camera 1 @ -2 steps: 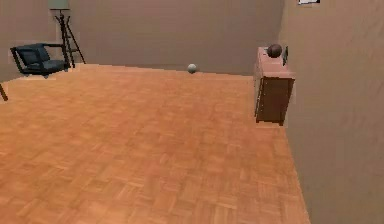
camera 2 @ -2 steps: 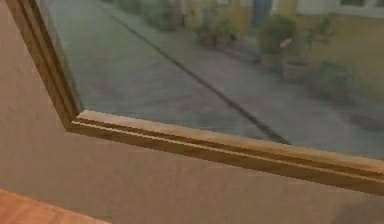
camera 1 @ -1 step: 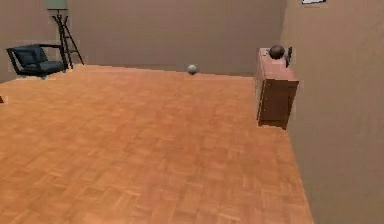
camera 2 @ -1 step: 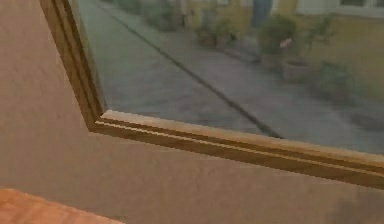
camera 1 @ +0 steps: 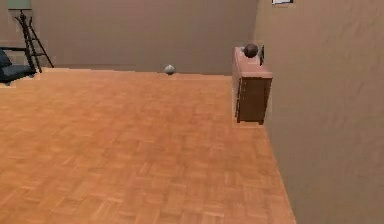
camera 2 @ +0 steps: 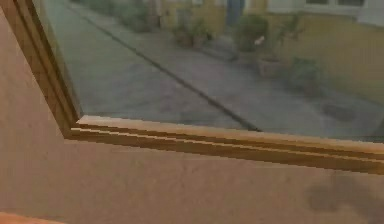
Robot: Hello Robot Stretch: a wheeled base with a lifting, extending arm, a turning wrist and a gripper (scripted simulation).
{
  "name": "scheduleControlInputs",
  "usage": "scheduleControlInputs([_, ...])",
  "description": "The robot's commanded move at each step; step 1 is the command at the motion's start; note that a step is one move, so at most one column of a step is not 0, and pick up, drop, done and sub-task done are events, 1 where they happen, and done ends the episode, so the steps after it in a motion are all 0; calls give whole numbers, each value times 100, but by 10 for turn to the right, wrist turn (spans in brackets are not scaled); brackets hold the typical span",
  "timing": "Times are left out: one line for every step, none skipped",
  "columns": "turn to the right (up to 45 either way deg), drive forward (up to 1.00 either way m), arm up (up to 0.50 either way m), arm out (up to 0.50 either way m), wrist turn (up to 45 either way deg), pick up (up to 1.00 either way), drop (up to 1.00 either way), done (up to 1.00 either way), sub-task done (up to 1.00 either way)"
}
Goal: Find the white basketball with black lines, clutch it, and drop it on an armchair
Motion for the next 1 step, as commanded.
scheduleControlInputs([0, 100, 0, 0, 0, 0, 0, 0, 0])
